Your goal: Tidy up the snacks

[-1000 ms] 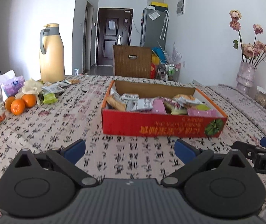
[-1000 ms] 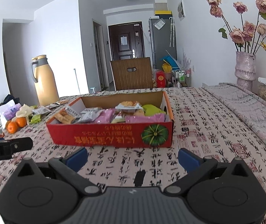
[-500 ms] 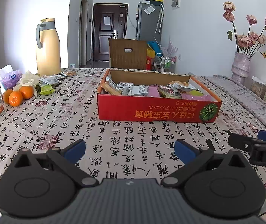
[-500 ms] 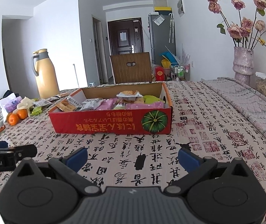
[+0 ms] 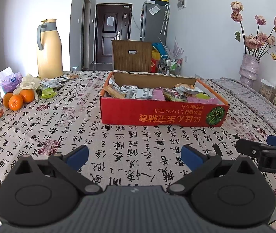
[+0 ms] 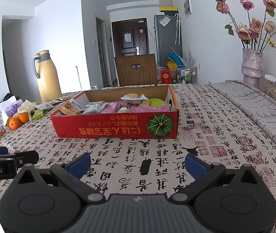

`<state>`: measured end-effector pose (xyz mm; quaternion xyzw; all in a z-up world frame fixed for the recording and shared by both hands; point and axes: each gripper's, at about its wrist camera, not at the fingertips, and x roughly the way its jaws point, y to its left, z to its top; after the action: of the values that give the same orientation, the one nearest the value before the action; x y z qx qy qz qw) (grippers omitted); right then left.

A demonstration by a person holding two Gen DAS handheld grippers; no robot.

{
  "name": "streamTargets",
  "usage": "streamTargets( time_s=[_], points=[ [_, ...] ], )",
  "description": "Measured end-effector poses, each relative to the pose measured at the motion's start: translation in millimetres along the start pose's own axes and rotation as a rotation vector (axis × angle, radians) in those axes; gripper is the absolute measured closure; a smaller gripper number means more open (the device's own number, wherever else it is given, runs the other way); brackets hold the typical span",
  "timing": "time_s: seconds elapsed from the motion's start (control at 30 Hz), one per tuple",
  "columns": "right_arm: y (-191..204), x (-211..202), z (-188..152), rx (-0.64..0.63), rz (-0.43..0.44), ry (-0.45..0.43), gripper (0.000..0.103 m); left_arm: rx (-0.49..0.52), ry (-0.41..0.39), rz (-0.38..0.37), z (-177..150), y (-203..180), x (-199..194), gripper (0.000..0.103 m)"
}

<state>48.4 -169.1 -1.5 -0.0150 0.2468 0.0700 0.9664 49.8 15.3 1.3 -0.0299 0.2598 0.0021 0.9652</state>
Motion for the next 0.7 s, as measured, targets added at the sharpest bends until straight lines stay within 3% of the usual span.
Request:
streamTargets(
  time_s=[0.7],
  points=[
    [0.3,0.1,0.2,0.000,-0.001,0.002,0.000,0.000,0.003,0.000,-1.1,-0.9,0.5,0.000]
  ],
)
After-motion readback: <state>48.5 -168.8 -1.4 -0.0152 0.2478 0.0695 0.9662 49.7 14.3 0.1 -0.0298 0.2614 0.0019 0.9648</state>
